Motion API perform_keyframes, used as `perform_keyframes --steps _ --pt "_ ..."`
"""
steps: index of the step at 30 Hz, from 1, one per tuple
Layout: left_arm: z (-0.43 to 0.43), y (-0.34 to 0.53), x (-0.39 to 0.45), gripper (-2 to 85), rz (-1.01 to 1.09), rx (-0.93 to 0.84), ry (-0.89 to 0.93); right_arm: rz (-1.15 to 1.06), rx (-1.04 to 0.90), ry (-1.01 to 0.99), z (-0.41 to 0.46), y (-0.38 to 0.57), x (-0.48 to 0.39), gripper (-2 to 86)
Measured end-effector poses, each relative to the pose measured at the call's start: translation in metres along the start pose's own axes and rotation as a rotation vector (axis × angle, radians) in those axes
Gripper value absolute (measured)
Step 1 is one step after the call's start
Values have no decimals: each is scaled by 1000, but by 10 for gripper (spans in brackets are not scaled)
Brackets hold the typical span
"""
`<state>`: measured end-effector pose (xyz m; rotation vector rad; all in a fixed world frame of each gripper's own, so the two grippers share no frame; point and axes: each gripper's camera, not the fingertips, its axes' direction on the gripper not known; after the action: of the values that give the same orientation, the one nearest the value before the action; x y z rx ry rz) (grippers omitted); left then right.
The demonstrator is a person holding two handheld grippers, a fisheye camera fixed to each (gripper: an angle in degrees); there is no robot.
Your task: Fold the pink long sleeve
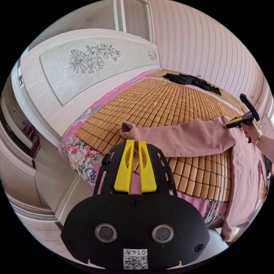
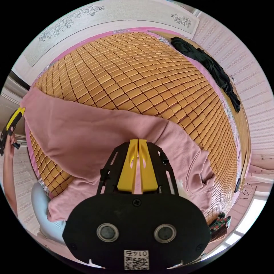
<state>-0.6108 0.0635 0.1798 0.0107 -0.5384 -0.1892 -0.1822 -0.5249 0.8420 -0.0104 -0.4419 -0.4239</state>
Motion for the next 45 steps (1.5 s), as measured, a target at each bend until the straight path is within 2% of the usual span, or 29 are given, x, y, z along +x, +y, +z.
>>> perform_keyframes --steps 4,6,11,14,17,18,23,26,30,31,34,36,40,43,45 --pt "18 37 -34 34 -205 -31 110 47 -12 -34 4 -5 10 -7" --pt "9 43 -38 44 -225 0 121 81 48 -113 -5 3 20 -8" --pt "-2 62 -65 64 -337 8 212 -20 106 -291 -23 29 13 -7" --pt "-9 67 -68 62 -328 22 160 -131 93 -325 -22 50 -11 -8" --pt "-2 65 -60 69 -298 26 160 -184 -23 -250 5 56 -30 -9" --pt "1 64 -58 72 -299 20 169 -167 37 -238 3 60 -29 -9" --pt "27 58 -41 103 -345 -13 97 -106 1 -248 -12 61 -20 -7" --pt "41 61 -26 100 -286 -49 29 -208 130 -355 -48 83 -28 -5" --pt "42 64 -18 49 -183 -42 45 -280 -52 -259 -30 85 -45 -5" --pt "44 67 -21 36 -204 -39 72 -265 0 -283 -37 87 -41 -5" --pt "49 74 -21 31 -196 -33 103 -181 -15 -387 -56 91 -27 -3" --pt "51 77 -15 29 -174 -28 87 -182 63 -465 -76 110 -23 -2" --pt "51 85 -4 21 -150 -14 68 -149 92 -524 -99 134 -5 4" --pt "34 89 8 16 -105 60 69 -105 176 -634 -129 162 25 23" --pt "19 91 18 16 -75 116 91 -92 222 -724 -149 179 42 70"
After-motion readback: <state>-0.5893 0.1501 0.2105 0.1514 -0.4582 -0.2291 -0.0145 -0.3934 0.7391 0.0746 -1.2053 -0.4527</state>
